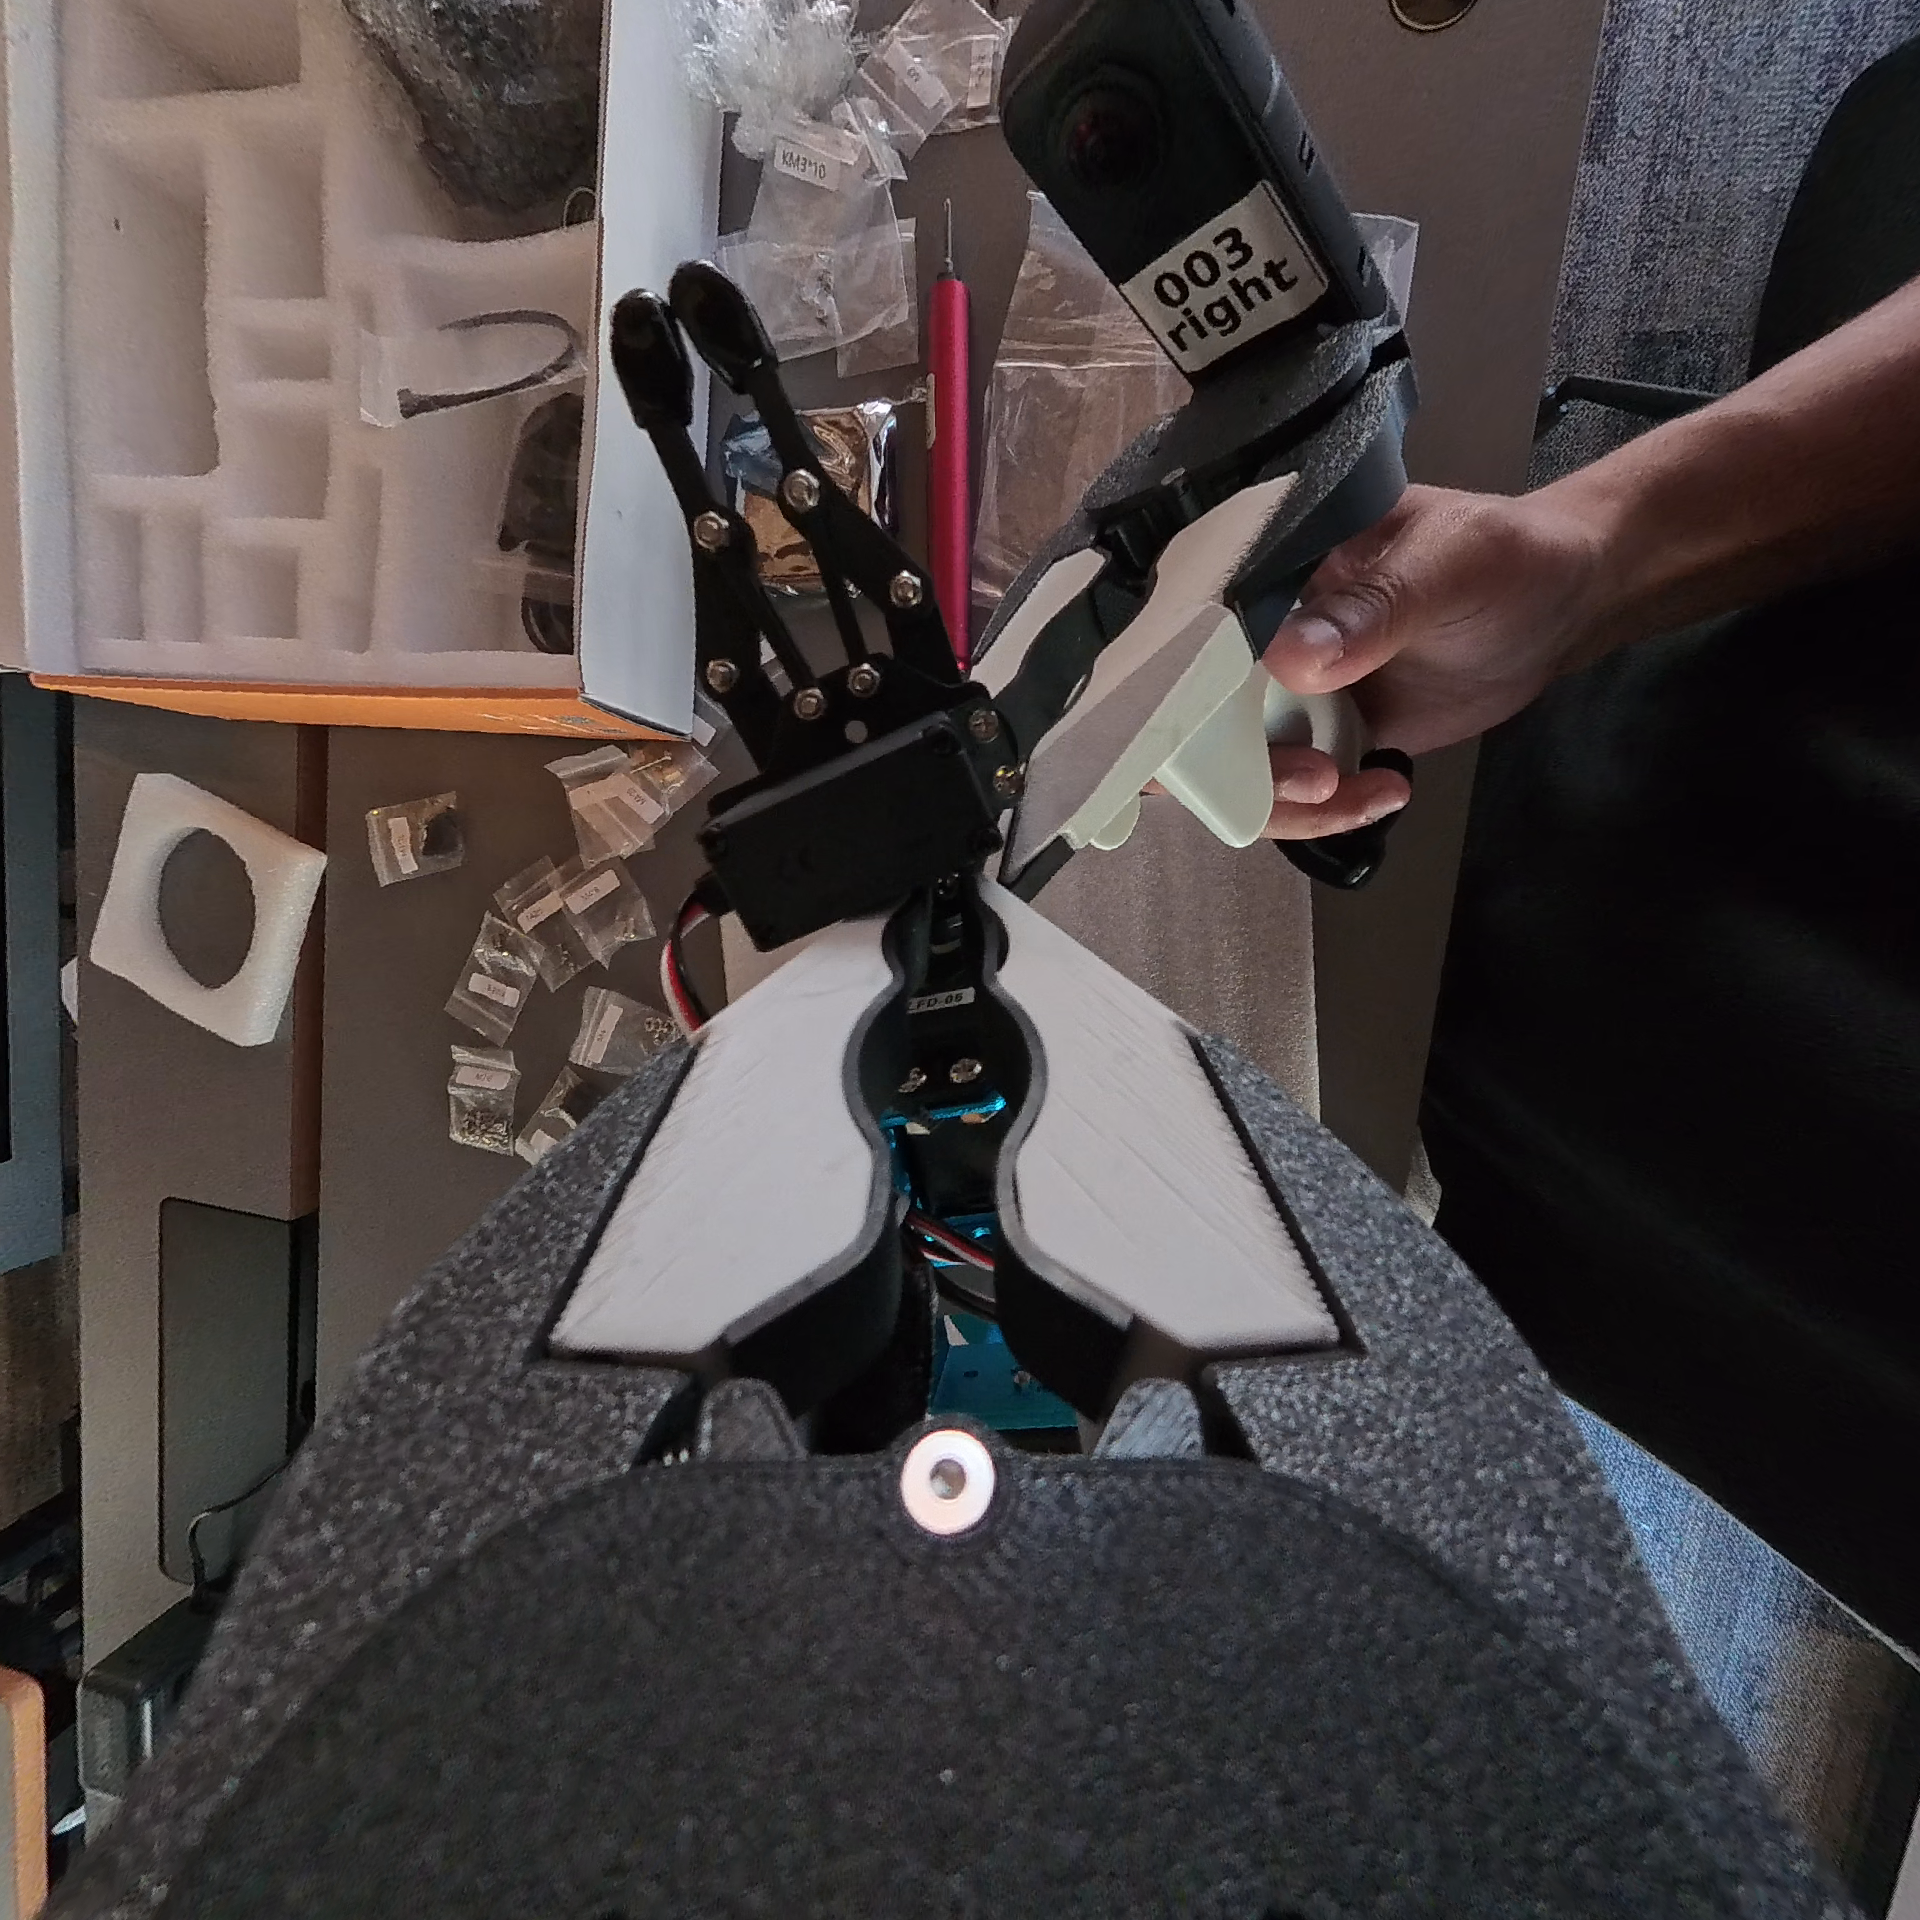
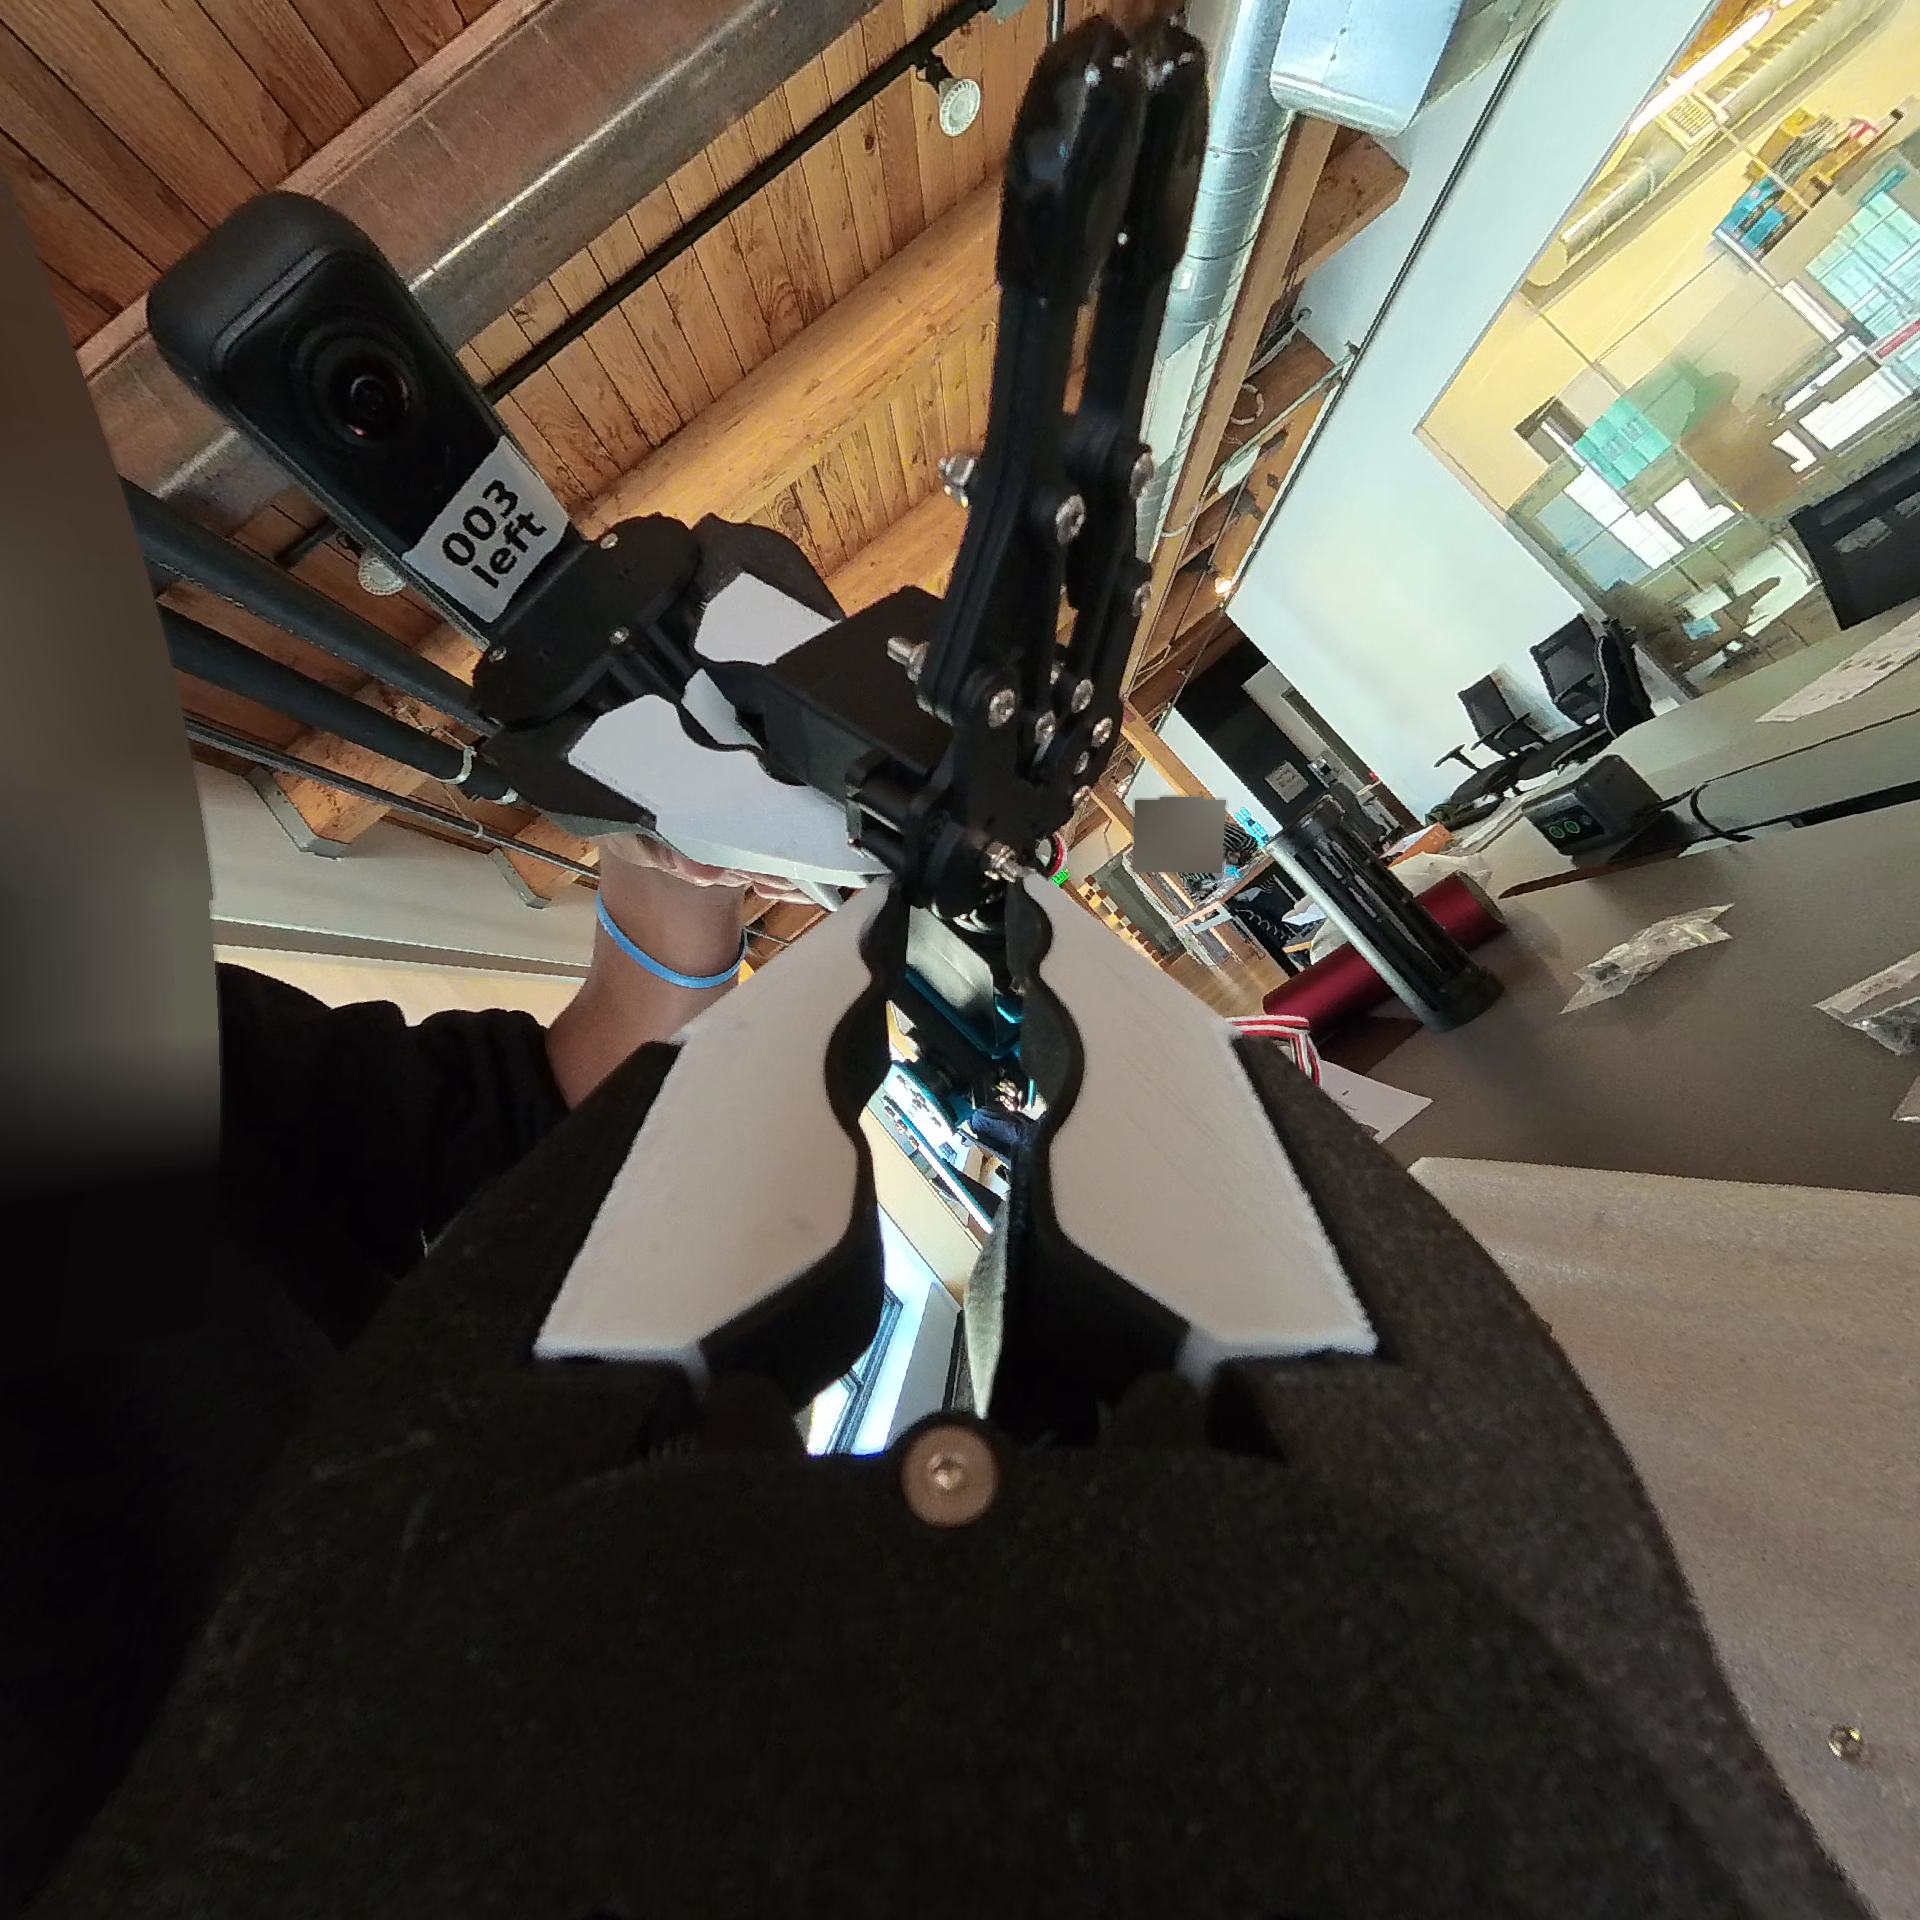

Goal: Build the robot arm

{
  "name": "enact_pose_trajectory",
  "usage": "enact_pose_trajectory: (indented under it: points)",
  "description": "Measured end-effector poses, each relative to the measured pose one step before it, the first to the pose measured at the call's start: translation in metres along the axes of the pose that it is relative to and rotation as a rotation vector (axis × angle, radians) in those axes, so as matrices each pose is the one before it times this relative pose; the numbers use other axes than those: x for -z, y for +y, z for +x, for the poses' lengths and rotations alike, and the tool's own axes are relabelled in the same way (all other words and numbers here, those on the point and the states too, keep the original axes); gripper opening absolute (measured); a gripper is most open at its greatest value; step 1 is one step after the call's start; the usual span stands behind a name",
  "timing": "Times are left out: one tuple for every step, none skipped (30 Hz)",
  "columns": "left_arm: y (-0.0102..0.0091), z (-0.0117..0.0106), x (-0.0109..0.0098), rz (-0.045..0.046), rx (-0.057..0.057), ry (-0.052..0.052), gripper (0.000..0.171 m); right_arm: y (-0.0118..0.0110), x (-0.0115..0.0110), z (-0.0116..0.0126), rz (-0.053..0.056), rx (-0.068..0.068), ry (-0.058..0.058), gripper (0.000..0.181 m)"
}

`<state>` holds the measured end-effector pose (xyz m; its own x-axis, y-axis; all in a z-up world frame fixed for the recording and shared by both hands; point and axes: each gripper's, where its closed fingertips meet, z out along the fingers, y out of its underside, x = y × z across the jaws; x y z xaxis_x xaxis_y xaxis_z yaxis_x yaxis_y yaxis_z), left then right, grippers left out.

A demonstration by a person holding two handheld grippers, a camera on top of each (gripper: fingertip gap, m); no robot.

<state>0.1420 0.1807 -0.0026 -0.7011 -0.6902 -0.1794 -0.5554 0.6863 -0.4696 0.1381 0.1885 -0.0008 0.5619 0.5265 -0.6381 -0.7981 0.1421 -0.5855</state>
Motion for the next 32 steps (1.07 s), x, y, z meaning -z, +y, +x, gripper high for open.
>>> enact_pose_trajectory:
  points:
    - [0.0,0.00044,0.00004,-0.00059,-0.0012,0.0023,0.005,0.00021,0.0002,-0.00043,0.0002,0.0012,-0.0043,0.018]
    - [-0.00005,0.0003,0.00001,-0.0002,-0.0012,0.0012,0.005,-0.00004,0.00001,-0.00023,0.001,-0.002,-0.004,0.018]
    - [0.00003,-0.00008,-0.00008,-0.00041,-0.0016,-0.0004,0.005,0.00009,0.00016,-0.0003,-0.0001,-0.0047,-0.0041,0.019]
    - [0.00005,-0.00014,-0.00034,-0.00017,-0.0029,-0.003,0.006,-0.00026,0.00019,-0.00161,0.0005,-0.0078,-0.0143,0.022]
    - [0.00012,-0.00035,-0.00028,-0.0003,-0.0041,-0.0044,0.007,-0.00017,0.00008,-0.00088,-0.0016,-0.0138,-0.01,0.024]
    - [-0.0001,-0.00025,-0.00031,0.00014,-0.0029,-0.0032,0.006,-0.00023,0.00027,-0.00092,-0.0008,-0.0073,-0.0107,0.027]
    - [-0.00003,-0.00006,-0.0002,0.00076,-0.0011,-0.0011,0.006,-0.00001,0.00028,-0.00049,0.0001,0.0016,-0.0047,0.028]
    - [-0.00005,0.00011,-0.00011,0.00062,-0.0006,0.0,0.006,0.00011,-0.00005,-0.0005,-0.0002,0.0089,-0.001,0.029]
    - [-0.00001,0.00004,0.00001,0.0005,-0.0008,0.0002,0.006,0.00021,-0.00007,-0.00085,-0.0003,0.0085,-0.0018,0.03]
    - [0.0001,0.00001,0.00006,0.00103,-0.0006,0.0003,0.007,0.00009,0.00004,-0.00086,-0.0005,0.0017,-0.0033,0.032]
    - [-0.00005,0.00019,0.00003,0.00151,-0.0007,0.0002,0.006,-0.00001,0.00017,-0.00066,-0.0002,-0.0033,-0.0035,0.033]
    - [0.00001,0.0,-0.00005,0.00142,-0.0018,-0.0008,0.007,0.00001,0.00006,-0.00053,0.0007,-0.0034,-0.0042,0.034]
    - [-0.00002,-0.0002,-0.0002,0.00069,-0.0015,-0.0019,0.007,-0.00018,0.00009,-0.00043,0.0009,-0.0039,-0.0027,0.035]
    - [-0.00011,-0.0003,-0.00002,0.00068,-0.0015,-0.0024,0.007,-0.00015,0.00002,-0.00024,0.0009,-0.0021,-0.0015,0.036]
    - [-0.00002,-0.00018,-0.00005,0.00116,-0.0015,-0.0026,0.007,-0.00022,-0.00008,-0.00066,0.0007,-0.0016,-0.0026,0.038]
    - [-0.00002,-0.00006,0.00006,0.00079,-0.0007,-0.002,0.008,0.00001,-0.00005,-0.00051,-0.0008,-0.0006,-0.0013,0.039]
    - [0.00012,0.00011,0.00024,0.00082,0.0,-0.0006,0.007,0.00008,-0.00003,-0.0006,-0.0012,0.0013,-0.0015,0.04]
    - [0.00003,0.00035,0.00046,0.00106,-0.0007,0.0003,0.007,0.00031,-0.00013,-0.00058,-0.0016,0.0013,-0.0011,0.04]
    - [0.0001,0.00035,0.00055,0.00081,-0.0019,-0.0006,0.007,0.00024,-0.0001,-0.00062,-0.0017,0.0016,-0.002,0.04]
    - [0.00003,0.00029,0.00066,0.00087,-0.0022,-0.0017,0.008,0.00019,-0.00022,-0.00075,-0.0012,0.002,-0.0023,0.04]
    - [0.00012,0.00021,0.00056,0.00068,-0.0007,-0.0022,0.008,0.00027,-0.00026,-0.00041,-0.0017,0.0017,-0.0013,0.04]
    - [0.00012,0.00005,0.00042,0.00114,0.0011,-0.0034,0.008,0.00009,-0.00028,-0.00025,-0.001,0.0014,-0.0004,0.041]
    - [0.00007,-0.00015,0.00035,0.00212,0.0018,-0.0037,0.008,-0.00004,-0.00014,-0.00019,0.0,0.0,-0.0001,0.041]
    - [0.00019,0.00058,0.0004,0.00176,0.0007,0.0026,0.015,-0.00039,-0.00003,0.0001,0.002,-0.0032,-0.0001,0.042]
    - [0.00021,0.00096,0.00037,0.00221,0.003,0.0056,0.02,-0.0009,0.00046,0.00059,0.005,-0.0041,0.0019,0.044]
    - [0.00013,0.0008,0.00021,0.00362,0.0051,0.0037,0.021,-0.00071,0.00059,0.00059,0.0039,-0.0055,0.0009,0.045]
    - [0.00047,0.00045,0.00004,0.00266,0.0049,0.0014,0.021,-0.00051,0.00064,0.00046,0.0015,-0.0048,-0.0007,0.045]
    - [0.00066,0.00051,-0.00003,0.00234,0.003,0.001,0.022,0.00012,0.00052,0.00002,-0.0017,-0.002,-0.0016,0.044]
    - [0.0,0.00035,0.00016,0.0049,0.0014,-0.0013,0.022,0.00049,0.00009,-0.00015,-0.0028,0.0008,-0.0004,0.044]
    - [-0.00009,-0.00026,0.00037,0.00471,0.0001,-0.0056,0.023,0.00011,-0.00013,-0.00046,0.0003,0.0035,-0.0002,0.044]
    - [-0.00014,0.00017,0.0004,0.00394,-0.0017,-0.0036,0.024,0.00028,-0.00025,-0.00043,-0.0011,0.0034,0.0009,0.044]
    - [-0.00044,0.00074,0.00054,0.00603,-0.0043,-0.003,0.025,0.00015,-0.00028,-0.00004,-0.0006,0.0004,0.0003,0.044]
